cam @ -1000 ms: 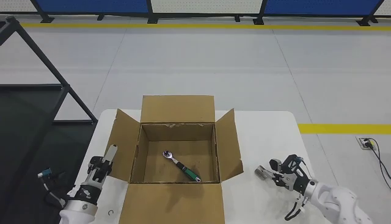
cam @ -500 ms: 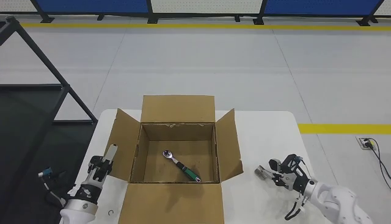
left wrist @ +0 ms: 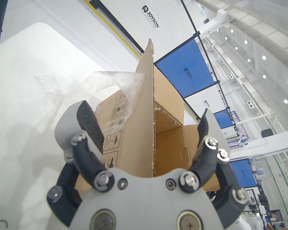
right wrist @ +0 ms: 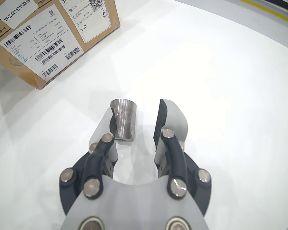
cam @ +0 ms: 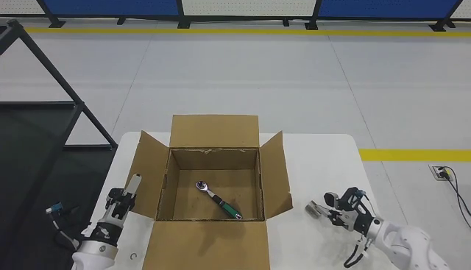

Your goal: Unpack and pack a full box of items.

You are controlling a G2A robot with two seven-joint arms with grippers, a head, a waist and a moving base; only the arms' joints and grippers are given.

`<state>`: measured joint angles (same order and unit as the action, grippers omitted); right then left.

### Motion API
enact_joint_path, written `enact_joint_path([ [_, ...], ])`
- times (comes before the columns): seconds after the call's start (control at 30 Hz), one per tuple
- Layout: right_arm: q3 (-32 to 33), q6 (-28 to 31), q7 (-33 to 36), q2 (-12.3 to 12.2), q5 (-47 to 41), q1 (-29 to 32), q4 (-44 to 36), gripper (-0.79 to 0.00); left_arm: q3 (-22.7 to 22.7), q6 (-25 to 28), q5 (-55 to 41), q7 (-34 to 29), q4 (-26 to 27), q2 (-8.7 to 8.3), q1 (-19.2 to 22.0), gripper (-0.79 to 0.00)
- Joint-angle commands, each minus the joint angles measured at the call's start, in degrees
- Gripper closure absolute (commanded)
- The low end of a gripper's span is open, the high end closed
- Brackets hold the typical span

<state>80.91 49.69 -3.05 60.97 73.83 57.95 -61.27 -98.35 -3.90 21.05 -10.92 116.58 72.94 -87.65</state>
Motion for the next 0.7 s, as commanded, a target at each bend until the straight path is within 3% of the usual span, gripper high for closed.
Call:
enact_joint_path([
  [0.0,-0.03,0.11,0.02,-0.08,-0.04,0.09,-0.15,-0.354,0.0,0.03,0.01,0.03,0.03,-0.01,-0.04,-0.785],
  [0.67,-2.36,-1.21,2.95,-0.75,3.95,1.61,-4.13,-0.348,0.14,0.18,0.13,-0.13,0.27,-0.11,-0.34,-0.785],
])
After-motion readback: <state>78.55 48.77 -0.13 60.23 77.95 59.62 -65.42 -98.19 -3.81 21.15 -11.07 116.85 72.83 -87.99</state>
